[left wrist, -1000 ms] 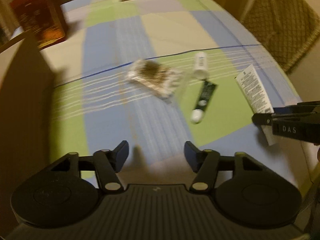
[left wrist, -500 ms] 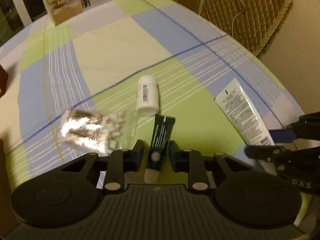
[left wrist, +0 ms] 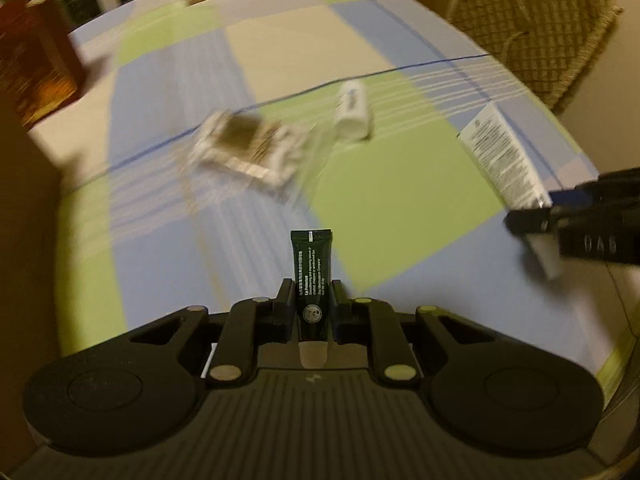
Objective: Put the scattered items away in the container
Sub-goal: 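Grasp the white tube with the right tool while the left tool grasps the black tube, then carry the black tube with the left tool while the right tool carries the white tube over the box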
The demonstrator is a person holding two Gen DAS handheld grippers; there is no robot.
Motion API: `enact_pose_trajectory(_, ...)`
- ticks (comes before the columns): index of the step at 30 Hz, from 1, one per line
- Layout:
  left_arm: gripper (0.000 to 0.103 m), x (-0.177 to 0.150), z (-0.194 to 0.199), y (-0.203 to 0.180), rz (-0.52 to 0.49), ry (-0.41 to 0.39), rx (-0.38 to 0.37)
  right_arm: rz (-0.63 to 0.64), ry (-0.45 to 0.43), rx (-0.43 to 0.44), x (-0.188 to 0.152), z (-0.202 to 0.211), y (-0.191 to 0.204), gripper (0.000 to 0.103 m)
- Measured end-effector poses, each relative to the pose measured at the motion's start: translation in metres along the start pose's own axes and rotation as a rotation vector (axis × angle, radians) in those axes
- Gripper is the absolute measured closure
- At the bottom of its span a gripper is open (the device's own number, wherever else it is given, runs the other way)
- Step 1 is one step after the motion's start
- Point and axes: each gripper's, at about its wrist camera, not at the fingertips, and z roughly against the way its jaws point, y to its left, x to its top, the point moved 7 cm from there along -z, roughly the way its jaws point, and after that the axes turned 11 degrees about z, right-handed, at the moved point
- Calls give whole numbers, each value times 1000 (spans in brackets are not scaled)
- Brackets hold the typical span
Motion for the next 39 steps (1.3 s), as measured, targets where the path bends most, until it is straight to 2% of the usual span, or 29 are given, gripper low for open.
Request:
enact_pose_trajectory(3, 88, -3, 3, 6, 52, -12, 6, 24, -6, -15, 0, 0, 3, 73)
enact_pose_trajectory(8, 89, -2, 4, 3, 53, -17, 15, 78, -16, -45, -2, -1, 10, 73)
enact_pose_trajectory(12, 90, -11, 10, 3, 94, -1, -20, 80, -11, -33, -5, 0, 14, 74)
enact_pose_trajectory(15, 90, -23, 18, 7, 158, 17, -67, 74, 0, 0, -9, 4, 21, 75)
enact_pose_trajectory(20, 90, -40, 34, 18, 232, 22, -103, -35, 3, 138, -19, 16, 36, 75)
enact_pose_trajectory(22, 90, -39, 46, 23, 250, -3, -118, -110, -6, 204, -22, 24, 40, 75)
enact_pose_trajectory(27, 90, -23, 85, 39, 303, -110, -151, -211, -57, 289, -18, 52, 55, 75)
enact_pose_trajectory(35, 90, -9, 148, 75, 377, -248, -154, -159, -94, 374, 22, 79, 110, 75)
enact_pose_trajectory(39, 90, -8, 176, 103, 402, -314, -99, -131, -117, 442, 54, 87, 146, 75)
